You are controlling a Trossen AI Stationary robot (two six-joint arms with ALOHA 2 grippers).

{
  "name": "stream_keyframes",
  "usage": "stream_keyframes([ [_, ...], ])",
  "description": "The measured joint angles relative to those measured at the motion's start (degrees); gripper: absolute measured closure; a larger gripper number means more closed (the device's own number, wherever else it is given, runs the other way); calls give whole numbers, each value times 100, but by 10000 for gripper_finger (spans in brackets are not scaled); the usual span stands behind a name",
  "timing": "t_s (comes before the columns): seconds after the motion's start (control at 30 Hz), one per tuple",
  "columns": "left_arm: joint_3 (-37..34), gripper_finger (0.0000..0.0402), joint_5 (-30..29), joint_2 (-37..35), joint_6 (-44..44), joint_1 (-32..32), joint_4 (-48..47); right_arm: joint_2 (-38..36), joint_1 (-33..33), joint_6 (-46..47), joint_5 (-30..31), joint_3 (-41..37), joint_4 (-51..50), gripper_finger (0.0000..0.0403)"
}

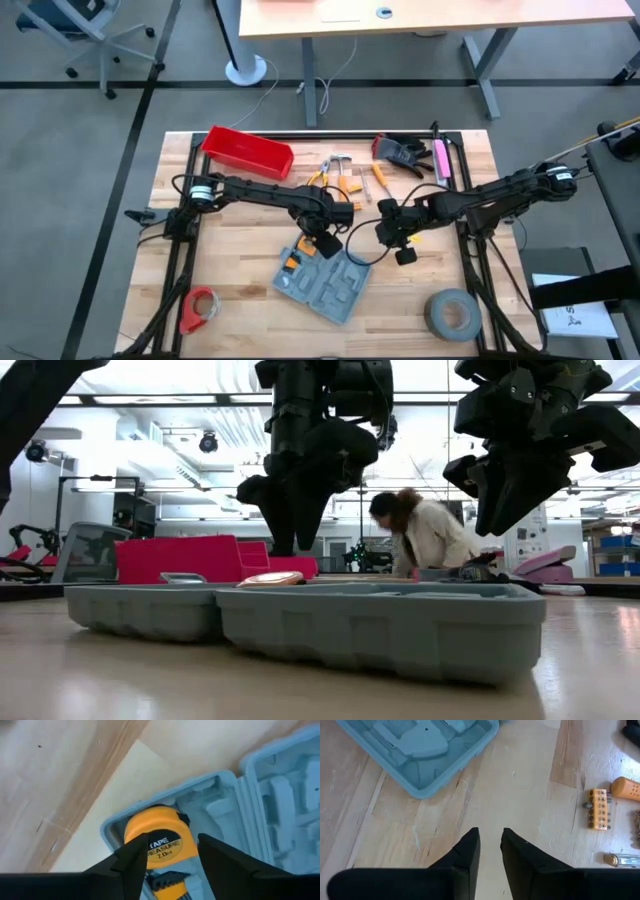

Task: Prefit tool cases
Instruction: Remove the yellow tape measure from the prefit tool case to the table

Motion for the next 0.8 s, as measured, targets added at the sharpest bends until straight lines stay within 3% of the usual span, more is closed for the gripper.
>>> stream_keyframes([
  [0.47,-177,102,2,20,-156,-14,-109,-1,0,0,-11,-1,-4,354],
  [0.8,-388,79,153,28,-167,-14,244,-2,0,0,-11,0,4,341],
])
